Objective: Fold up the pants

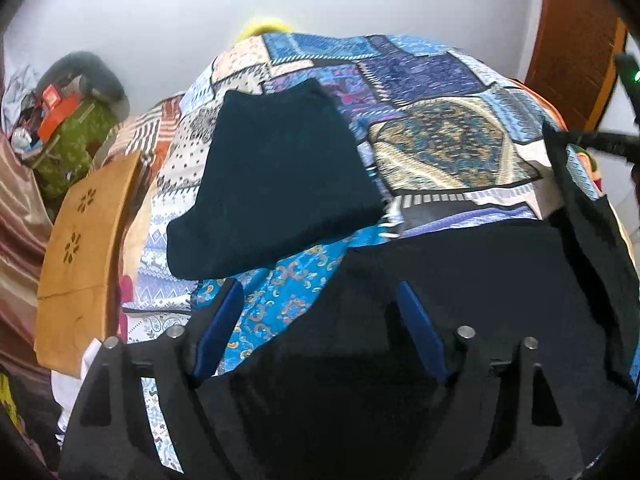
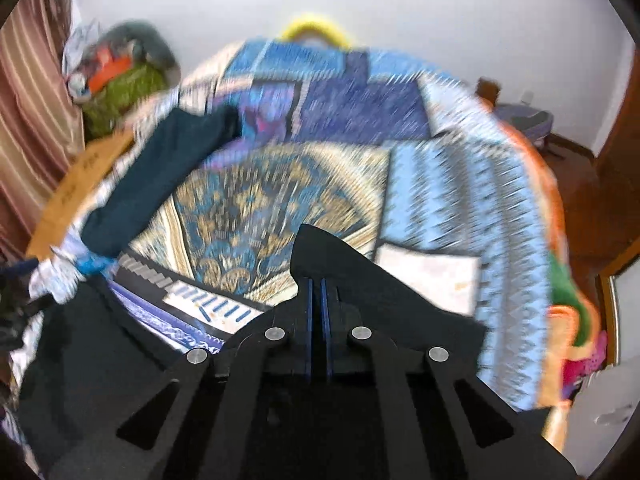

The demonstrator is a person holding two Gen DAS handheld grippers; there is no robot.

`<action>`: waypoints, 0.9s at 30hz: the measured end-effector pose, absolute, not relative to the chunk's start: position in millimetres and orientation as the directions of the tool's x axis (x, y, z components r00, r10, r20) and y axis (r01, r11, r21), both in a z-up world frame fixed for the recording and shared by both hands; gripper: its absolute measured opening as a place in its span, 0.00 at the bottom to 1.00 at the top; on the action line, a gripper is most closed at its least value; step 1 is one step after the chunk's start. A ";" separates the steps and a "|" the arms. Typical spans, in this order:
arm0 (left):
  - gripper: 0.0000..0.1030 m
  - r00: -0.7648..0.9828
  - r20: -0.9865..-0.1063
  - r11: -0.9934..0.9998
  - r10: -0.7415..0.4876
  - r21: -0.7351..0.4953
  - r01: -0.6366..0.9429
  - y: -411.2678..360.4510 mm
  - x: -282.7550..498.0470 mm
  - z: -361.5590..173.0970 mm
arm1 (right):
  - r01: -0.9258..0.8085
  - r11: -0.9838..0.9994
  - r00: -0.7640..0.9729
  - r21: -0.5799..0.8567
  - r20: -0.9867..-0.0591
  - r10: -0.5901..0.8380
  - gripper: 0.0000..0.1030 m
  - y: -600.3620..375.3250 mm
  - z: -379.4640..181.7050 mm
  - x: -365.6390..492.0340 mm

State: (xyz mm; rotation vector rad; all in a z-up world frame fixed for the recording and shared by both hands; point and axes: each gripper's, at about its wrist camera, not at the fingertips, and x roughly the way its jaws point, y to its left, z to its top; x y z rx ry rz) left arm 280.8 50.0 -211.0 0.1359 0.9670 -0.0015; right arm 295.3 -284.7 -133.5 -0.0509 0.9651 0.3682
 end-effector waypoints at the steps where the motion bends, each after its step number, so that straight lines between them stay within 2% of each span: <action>1: 0.80 0.572 -0.818 0.990 0.058 0.122 0.073 44.2 279.0 -207.2 | -0.321 0.939 0.537 0.122 -0.794 0.287 0.03 -294.8 -120.0 289.5; 6: 0.93 0.574 -0.819 0.981 0.024 0.129 0.142 6.8 271.8 -193.6 | -0.278 0.950 0.630 0.142 -0.720 0.292 0.03 -340.4 -68.7 261.1; 12: 0.94 0.510 -0.860 0.959 -0.015 0.132 0.251 -57.7 271.5 -208.8 | -0.259 0.954 0.676 0.148 -0.678 0.289 0.03 -372.1 -53.2 233.6; 17: 0.94 0.449 -0.893 0.922 -0.031 0.148 0.357 -119.6 262.6 -229.6 | -0.222 0.961 0.682 0.165 -0.678 0.274 0.03 -404.5 -64.6 211.4; 21: 0.94 0.429 -0.903 0.904 -0.023 0.165 0.395 -149.5 256.0 -239.0 | -0.202 0.963 0.645 0.176 -0.716 0.266 0.03 -429.1 -86.8 193.4; 27: 0.94 0.377 -0.923 0.920 -0.076 0.080 0.383 -166.1 256.3 -245.1 | -0.127 0.973 0.562 0.195 -0.794 0.232 0.04 -453.3 -140.1 169.4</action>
